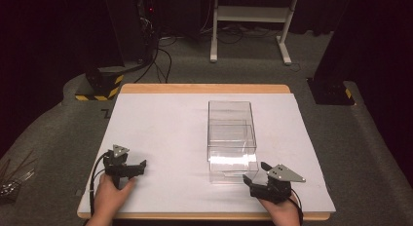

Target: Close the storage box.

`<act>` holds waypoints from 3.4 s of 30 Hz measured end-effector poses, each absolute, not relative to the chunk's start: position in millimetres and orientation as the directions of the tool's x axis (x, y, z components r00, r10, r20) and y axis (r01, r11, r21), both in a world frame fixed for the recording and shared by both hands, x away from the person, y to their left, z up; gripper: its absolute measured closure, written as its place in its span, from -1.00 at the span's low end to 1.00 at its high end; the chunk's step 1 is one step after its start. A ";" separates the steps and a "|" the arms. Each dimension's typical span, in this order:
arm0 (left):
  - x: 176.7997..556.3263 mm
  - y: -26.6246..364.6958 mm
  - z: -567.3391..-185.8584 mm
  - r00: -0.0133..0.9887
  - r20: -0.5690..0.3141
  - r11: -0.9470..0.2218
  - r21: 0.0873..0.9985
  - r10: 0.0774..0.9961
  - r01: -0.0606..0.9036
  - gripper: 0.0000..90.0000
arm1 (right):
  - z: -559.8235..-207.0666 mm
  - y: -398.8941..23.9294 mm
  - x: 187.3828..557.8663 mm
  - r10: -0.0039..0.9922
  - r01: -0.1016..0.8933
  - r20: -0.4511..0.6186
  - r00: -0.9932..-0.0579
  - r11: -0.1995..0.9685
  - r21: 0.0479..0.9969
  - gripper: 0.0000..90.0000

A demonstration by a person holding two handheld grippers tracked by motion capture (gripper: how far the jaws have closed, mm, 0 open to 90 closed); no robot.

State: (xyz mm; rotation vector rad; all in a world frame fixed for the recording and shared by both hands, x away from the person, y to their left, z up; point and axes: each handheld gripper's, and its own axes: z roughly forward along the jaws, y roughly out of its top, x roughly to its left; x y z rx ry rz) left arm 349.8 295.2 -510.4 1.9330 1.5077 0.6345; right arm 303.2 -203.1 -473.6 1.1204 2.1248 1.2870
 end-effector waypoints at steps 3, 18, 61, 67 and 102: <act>349.7 295.2 -510.4 0.240 0.007 -0.175 0.709 0.971 0.684 -0.98 | -474.8 -202.4 305.1 0.805 0.426 0.053 -0.590 0.255 0.868 -0.60; 349.7 295.1 -510.4 0.240 0.008 -0.175 0.709 0.971 0.683 -0.98 | -473.9 -193.6 317.2 0.820 0.447 0.053 -0.570 0.255 0.857 -0.62; 349.7 295.2 -510.4 0.240 0.008 -0.175 0.709 0.971 0.684 -0.98 | -476.3 -180.9 366.6 0.865 0.471 0.043 -0.499 0.229 0.852 -0.68; 349.7 295.2 -510.4 0.240 0.008 -0.175 0.709 0.971 0.684 -0.98 | -479.6 -180.4 373.6 0.874 0.479 0.044 -0.484 0.222 0.849 -0.68; 349.7 295.2 -510.4 0.241 0.008 -0.175 0.709 0.971 0.684 -0.98 | -477.8 -180.9 388.7 0.888 0.503 0.049 -0.458 0.213 0.838 -0.61</act>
